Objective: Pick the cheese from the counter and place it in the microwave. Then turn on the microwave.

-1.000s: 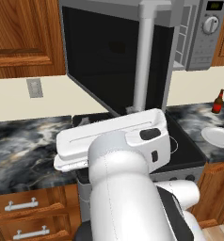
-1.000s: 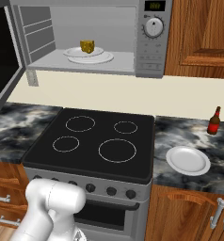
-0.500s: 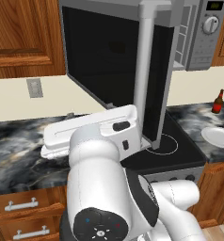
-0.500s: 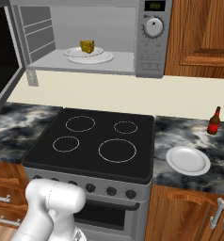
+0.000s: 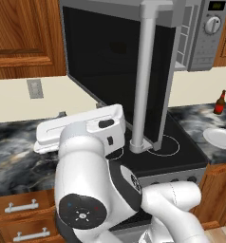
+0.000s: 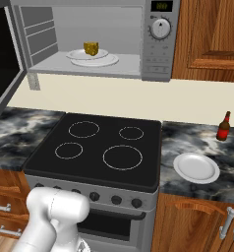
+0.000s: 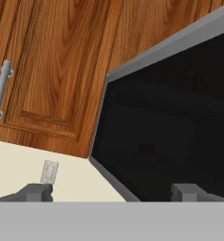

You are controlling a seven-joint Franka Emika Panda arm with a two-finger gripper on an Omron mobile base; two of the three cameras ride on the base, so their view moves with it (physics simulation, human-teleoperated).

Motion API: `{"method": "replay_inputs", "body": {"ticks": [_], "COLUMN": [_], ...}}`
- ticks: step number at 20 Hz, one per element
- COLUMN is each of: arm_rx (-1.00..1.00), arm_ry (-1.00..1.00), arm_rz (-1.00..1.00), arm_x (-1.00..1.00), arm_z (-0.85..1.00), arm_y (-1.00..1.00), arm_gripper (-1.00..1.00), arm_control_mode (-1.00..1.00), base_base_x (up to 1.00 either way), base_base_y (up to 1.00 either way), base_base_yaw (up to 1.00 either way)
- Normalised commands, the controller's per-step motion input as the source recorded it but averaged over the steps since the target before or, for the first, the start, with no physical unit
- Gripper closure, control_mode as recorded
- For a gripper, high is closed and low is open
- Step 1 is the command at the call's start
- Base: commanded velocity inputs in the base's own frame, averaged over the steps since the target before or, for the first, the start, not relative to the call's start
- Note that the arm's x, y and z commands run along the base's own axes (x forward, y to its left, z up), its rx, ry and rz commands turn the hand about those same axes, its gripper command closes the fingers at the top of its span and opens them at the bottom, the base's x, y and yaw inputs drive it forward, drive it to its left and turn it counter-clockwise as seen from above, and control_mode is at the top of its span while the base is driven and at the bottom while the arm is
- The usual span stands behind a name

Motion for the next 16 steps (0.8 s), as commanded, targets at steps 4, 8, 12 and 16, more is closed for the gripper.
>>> {"method": "replay_inputs", "body": {"ticks": [4,8,12,16], "arm_rx": [0.00,0.00,0.00,0.00], "arm_ry": [0.00,0.00,0.00,0.00], "arm_rz": [0.00,0.00,0.00,0.00], "arm_x": [0.21,0.30,0.36,0.35], "arm_z": [-0.04,0.00,-0.01,-0.03], "arm_y": [0.00,0.00,0.00,0.00], "arm_gripper": [-1.00,-1.00,-1.00,-1.00], "arm_control_mode": [-1.00,-1.00,-1.00,-1.00], "base_base_x": [0.00,0.00,0.00,0.00], "base_base_y": [0.00,0.00,0.00,0.00], "base_base_yaw": [0.00,0.00,0.00,0.00]}}
